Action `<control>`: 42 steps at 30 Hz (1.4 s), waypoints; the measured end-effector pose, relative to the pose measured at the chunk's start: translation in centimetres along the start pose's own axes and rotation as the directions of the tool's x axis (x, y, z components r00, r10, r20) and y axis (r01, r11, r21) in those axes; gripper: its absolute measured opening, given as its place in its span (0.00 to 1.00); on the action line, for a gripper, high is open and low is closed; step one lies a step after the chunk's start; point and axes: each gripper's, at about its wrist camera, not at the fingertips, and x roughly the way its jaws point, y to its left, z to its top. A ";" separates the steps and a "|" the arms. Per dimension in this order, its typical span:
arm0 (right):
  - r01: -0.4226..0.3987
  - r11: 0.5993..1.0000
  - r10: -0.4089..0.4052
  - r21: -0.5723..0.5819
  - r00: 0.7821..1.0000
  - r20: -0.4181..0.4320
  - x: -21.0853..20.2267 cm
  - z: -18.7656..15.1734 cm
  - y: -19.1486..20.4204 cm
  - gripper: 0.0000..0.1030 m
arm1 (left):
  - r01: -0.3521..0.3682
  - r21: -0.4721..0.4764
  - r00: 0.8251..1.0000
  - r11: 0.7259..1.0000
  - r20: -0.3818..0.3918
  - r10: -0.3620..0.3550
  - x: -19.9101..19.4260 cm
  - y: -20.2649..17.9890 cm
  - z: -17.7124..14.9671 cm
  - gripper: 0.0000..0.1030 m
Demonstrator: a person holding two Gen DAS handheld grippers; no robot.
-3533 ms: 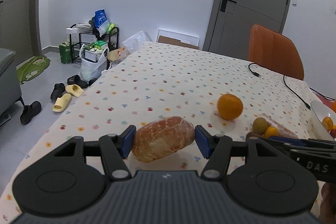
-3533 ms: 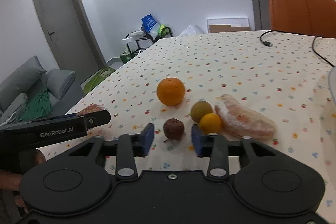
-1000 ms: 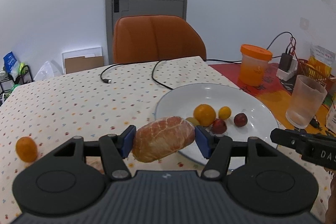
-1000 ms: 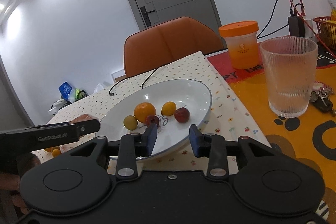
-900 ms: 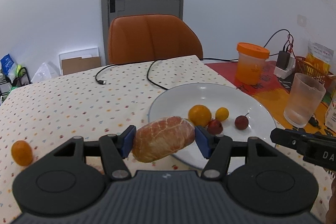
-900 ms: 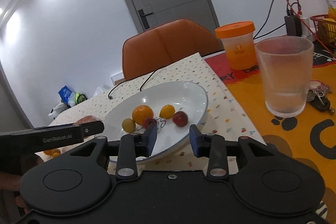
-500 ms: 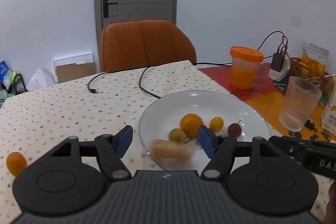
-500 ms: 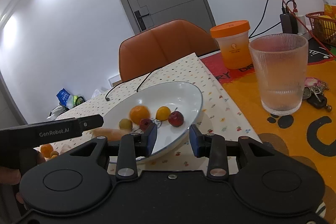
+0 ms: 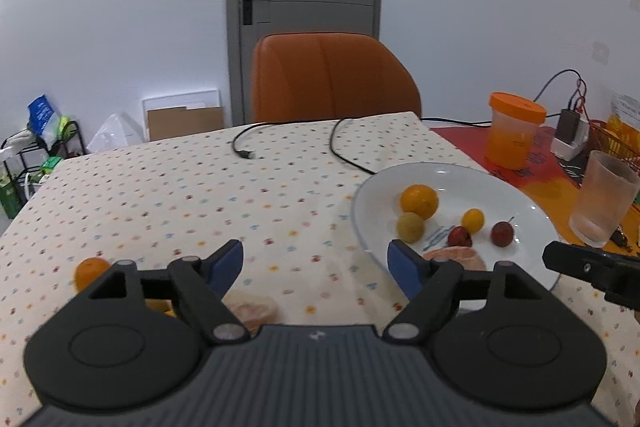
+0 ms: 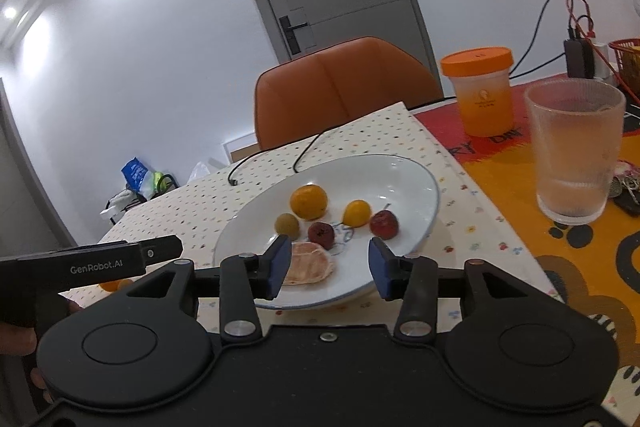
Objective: Organize fruits
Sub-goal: 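Move both tools away from the bowl back over the remaining fruit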
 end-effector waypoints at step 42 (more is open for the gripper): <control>-0.213 0.952 0.191 -0.220 0.975 -0.114 2.7 -2.2 13.4 0.92 | -0.204 -0.196 0.978 0.959 -0.005 0.207 -6.8 13.2 -4.7 0.83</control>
